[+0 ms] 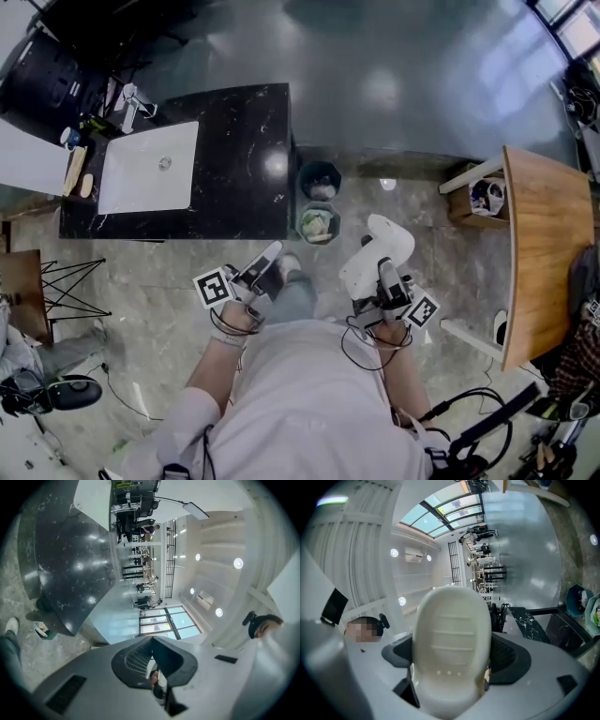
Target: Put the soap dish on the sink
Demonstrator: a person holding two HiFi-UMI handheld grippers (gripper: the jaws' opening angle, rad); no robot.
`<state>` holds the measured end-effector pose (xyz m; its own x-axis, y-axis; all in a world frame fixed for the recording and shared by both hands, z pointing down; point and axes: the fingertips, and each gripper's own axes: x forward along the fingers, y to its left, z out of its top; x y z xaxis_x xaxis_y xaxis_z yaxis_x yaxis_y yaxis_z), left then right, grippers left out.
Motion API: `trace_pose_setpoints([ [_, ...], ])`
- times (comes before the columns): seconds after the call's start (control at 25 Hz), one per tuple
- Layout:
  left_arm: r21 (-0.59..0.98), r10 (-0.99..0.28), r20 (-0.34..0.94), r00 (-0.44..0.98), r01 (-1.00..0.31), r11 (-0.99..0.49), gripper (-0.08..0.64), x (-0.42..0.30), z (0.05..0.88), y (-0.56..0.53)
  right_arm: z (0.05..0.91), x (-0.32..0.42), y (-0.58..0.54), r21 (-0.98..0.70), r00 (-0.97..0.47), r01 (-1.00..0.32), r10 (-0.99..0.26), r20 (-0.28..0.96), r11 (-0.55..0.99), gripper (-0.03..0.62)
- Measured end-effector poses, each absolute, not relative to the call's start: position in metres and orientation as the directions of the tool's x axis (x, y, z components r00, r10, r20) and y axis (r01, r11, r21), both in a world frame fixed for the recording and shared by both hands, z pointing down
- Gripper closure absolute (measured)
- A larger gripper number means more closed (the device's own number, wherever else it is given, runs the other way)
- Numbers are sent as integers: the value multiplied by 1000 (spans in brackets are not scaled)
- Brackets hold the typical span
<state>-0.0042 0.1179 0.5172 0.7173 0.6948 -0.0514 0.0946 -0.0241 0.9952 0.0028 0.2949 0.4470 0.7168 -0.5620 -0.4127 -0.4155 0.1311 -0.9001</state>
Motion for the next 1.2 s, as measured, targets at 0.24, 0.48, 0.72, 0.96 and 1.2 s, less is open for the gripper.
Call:
trace_pose_setpoints([
  [0.24, 998, 662, -35, 749, 66, -22, 552, 50, 528, 65, 454, 67, 243, -906, 697, -396, -592, -404, 152, 141],
  [0.48, 998, 625, -39, 780, 61, -14, 552, 81, 534, 11, 454, 112, 192, -907, 669, -390, -629, -397, 157, 141],
  [0.72, 999, 557, -44, 829, 49, 5, 552, 88, 536, -24, 449, 134, 161, -909, 625, -384, -680, -384, 160, 141],
  [0.96, 998, 463, -50, 885, 56, 1, 552, 76, 533, -44, 446, 145, 138, -909, 555, -371, -739, -381, 190, 141],
  [1.2, 998, 286, -54, 957, 65, -28, 552, 61, 523, -57, 453, 164, 103, -910, 395, -334, -840, -372, 246, 141],
])
